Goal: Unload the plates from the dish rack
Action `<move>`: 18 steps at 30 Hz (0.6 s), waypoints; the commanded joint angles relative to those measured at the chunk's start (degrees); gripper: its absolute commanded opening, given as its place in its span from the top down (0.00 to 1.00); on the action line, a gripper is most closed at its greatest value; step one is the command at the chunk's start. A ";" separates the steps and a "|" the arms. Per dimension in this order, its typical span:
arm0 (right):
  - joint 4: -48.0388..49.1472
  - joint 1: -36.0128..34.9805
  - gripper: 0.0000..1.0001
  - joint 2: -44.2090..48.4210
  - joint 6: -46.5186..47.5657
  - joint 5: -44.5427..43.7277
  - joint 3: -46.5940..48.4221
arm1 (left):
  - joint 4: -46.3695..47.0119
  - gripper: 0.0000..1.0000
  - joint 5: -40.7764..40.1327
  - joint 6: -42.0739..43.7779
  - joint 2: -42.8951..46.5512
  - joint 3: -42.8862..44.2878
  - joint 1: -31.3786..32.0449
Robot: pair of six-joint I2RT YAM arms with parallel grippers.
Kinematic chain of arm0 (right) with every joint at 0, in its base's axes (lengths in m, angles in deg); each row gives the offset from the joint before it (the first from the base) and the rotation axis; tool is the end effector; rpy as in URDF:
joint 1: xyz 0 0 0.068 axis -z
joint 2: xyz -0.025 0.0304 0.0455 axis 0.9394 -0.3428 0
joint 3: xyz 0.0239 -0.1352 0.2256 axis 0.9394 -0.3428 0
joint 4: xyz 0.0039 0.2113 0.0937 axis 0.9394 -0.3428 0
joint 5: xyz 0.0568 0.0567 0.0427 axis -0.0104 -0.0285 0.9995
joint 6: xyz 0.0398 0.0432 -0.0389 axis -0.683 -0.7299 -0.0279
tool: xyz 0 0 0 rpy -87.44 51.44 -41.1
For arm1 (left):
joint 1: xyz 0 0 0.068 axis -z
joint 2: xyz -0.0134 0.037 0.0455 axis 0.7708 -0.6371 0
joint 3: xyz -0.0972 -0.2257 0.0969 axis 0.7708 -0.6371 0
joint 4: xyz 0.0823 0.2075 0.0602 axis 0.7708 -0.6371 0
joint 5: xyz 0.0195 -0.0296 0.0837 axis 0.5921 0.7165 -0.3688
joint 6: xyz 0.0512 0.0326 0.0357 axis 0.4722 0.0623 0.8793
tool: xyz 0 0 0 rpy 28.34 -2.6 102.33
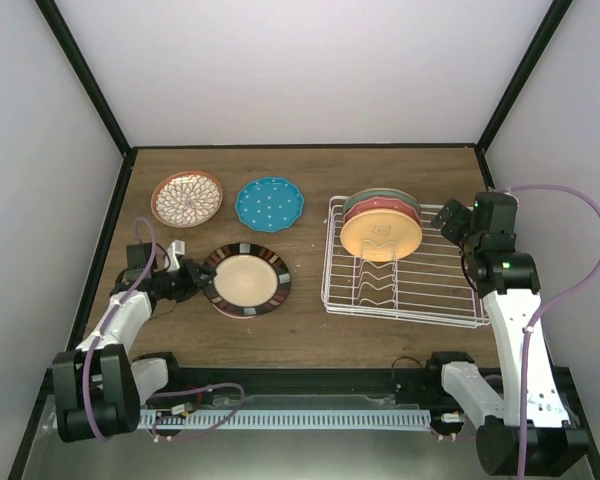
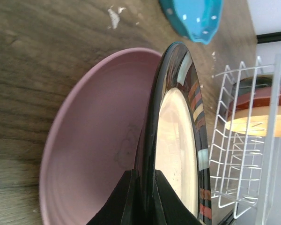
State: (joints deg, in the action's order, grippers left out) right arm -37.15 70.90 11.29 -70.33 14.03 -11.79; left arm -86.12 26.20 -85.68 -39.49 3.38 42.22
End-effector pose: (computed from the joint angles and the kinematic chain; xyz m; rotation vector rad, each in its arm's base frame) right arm 0.1658 -0.0118 0.3266 0.6894 2.0802 0.1243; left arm 0.1782 -0.0156 0.1692 -0.4741 2.4118 -1.1413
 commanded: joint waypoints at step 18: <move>0.17 0.28 0.00 0.49 -1.01 -0.59 -1.10 | 4.97 0.33 -0.78 1.37 -3.16 0.27 0.82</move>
State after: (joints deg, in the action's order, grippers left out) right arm -36.98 70.90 11.24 -70.61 14.03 -12.86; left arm -83.39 24.32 -84.50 -42.37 2.27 42.85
